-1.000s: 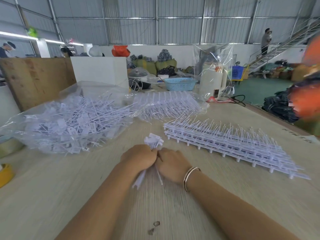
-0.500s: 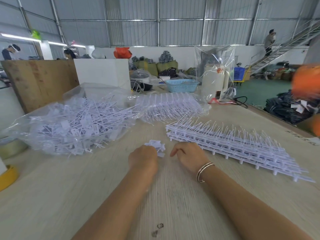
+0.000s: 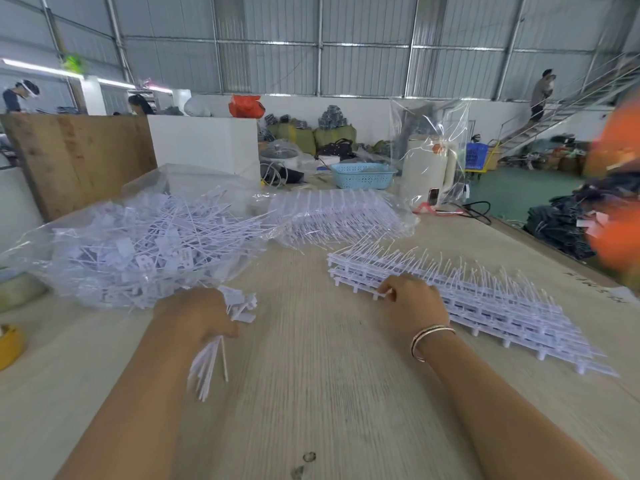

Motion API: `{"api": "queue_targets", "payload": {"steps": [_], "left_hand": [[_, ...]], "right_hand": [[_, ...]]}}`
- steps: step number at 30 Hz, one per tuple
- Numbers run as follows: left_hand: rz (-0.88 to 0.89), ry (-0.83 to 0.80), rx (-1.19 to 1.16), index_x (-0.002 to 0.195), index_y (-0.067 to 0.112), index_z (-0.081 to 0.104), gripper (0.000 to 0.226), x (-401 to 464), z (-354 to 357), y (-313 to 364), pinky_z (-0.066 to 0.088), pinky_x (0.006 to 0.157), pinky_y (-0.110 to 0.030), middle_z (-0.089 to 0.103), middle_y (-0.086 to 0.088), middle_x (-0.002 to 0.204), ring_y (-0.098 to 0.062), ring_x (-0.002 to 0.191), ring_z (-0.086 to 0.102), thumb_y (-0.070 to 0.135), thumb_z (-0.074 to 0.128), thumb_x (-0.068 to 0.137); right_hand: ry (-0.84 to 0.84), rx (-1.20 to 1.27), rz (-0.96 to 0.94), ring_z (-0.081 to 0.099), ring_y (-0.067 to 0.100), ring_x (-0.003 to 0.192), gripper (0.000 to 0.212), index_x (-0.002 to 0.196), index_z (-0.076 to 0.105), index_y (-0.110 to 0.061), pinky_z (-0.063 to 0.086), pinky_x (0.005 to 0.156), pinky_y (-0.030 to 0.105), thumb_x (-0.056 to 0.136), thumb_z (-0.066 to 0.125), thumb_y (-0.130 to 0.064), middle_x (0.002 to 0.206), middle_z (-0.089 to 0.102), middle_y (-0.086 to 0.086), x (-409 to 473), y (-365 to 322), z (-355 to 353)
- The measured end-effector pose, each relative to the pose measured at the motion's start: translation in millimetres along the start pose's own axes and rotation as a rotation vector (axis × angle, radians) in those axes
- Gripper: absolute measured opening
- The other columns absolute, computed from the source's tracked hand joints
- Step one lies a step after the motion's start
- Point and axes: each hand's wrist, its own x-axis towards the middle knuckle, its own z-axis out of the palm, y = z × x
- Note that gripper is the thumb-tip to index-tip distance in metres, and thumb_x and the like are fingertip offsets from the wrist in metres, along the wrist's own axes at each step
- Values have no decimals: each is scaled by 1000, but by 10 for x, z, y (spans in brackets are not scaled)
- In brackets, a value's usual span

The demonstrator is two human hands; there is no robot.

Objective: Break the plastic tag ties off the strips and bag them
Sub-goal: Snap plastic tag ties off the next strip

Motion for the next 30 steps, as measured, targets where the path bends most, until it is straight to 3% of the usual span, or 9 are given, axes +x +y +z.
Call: {"api": "queue_targets", "payload": {"steps": [3,7,11,13,15,17,19,24,30], "left_hand": [[-1,14,19,76,17,51,25,-11,36,59,48,77,-29,52,3,68,-18,74,57,38,63,83],[-57,42,3,98,18,58,34,-34,-5,23,47,82,-30,60,1,91,-20,97,61,48,61,82],[67,301,-176,76,19,49,38,-135,-69,328,38,62,-26,50,5,69,-15,70,52,55,50,85],[271,191,-398,69,17,49,36,-214,-40,662,33,51,-22,49,5,62,-11,57,49,47,50,89],[432,-137,-636,67,15,54,34,-311,79,1035,39,46,-18,55,2,62,-7,49,53,36,49,94],[407,-503,-992,80,10,56,27,-360,228,1342,52,51,-21,61,-5,71,-9,53,61,24,44,98],[305,-657,-1327,85,3,53,21,-336,292,1559,56,61,-30,62,-13,79,-19,65,64,14,41,99],[98,-607,-1754,78,4,53,27,-124,231,1781,55,62,-36,61,-13,73,-22,64,61,12,39,99],[2,-533,-1736,73,9,53,30,-89,172,1883,52,38,-30,59,-3,41,-13,34,58,19,42,99]], "right_hand": [[40,-197,28,46,25,117,26,114,56,-20,33,96,38,89,49,-21,120,54,2,41,35,49],[-10,-368,41,45,24,119,31,120,54,-21,32,98,37,92,43,-16,124,52,2,59,101,115],[4,-478,-25,54,22,106,26,104,62,-23,32,92,36,89,45,-12,107,58,0,81,79,123],[-1,-488,-39,55,22,102,24,100,63,-23,32,89,35,89,45,-12,103,59,0,97,81,133],[1,-456,-33,55,22,102,23,100,63,-24,31,88,35,90,45,-15,102,60,0,105,92,132],[45,-426,-41,55,22,103,21,99,62,-24,31,86,35,91,43,-21,103,62,0,100,85,128],[100,-409,-59,57,23,103,23,98,62,-24,31,85,35,90,41,-28,102,64,0,76,46,116],[19,-265,-140,57,22,103,21,101,61,-24,34,82,33,89,44,-30,107,64,1,67,-7,143],[-120,160,-96,57,22,102,26,106,58,-23,44,82,31,82,51,-16,114,59,0,83,82,125]]}}
